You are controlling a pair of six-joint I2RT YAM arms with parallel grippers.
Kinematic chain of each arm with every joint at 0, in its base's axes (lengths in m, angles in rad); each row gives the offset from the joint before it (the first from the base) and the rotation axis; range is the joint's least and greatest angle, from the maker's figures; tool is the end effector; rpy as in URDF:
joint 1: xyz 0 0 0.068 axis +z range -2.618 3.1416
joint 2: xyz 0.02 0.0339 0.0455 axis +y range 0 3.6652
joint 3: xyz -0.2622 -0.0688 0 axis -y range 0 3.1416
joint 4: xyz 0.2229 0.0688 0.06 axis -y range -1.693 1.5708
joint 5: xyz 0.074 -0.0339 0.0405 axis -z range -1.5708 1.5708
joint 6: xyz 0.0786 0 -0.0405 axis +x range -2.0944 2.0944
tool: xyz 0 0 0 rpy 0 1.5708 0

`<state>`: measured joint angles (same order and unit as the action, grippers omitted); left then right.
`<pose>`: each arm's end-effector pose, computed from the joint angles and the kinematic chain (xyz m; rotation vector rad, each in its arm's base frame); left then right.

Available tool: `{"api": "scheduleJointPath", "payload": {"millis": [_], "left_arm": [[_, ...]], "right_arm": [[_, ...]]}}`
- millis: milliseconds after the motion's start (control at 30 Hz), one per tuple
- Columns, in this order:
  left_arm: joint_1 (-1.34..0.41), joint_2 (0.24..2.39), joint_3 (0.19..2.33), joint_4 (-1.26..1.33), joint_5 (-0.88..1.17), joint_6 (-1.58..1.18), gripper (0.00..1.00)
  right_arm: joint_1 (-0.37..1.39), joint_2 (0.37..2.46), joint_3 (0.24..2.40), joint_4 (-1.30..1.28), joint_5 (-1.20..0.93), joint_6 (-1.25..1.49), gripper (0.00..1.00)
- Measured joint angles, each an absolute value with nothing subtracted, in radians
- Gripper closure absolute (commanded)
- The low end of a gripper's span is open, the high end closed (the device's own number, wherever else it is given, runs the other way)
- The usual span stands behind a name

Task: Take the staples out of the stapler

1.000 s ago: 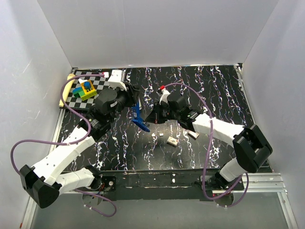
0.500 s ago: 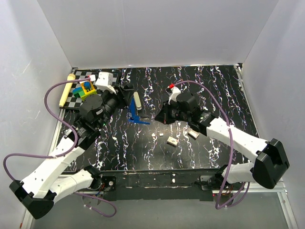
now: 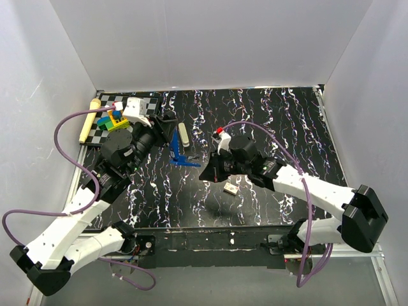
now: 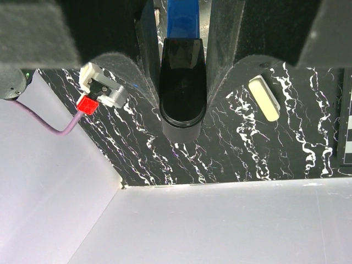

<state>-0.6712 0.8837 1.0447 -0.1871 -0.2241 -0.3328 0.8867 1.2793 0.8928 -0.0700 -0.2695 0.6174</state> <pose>0.1790 -0.1198 0.4072 0.0977 1.6261 -0.5994 0.1785 0.2520 0.2702 -0.4854 2.1819 1.1684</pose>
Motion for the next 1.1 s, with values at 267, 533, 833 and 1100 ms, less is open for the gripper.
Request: {"api": "scheduleJointPath", "payload": {"millis": [267, 533, 833, 1100], "left_arm": [[-0.671, 0.862, 1.044, -0.207, -0.197, -0.364, 1.00], [-0.670, 0.846, 1.045, -0.237, -0.177, -0.375, 1.00], [-0.670, 0.847, 1.056, -0.298, -0.126, -0.375, 1.00], [-0.670, 0.867, 1.056, -0.322, -0.070, -0.378, 1.00]], "right_arm": [[0.897, 1.333, 0.888, 0.031, -0.297, 0.670, 0.99], [0.897, 1.365, 0.952, 0.012, -0.244, 0.651, 0.99], [0.897, 1.345, 1.005, -0.076, -0.164, 0.567, 0.99], [0.896, 1.263, 1.005, -0.146, -0.080, 0.498, 0.99]]}}
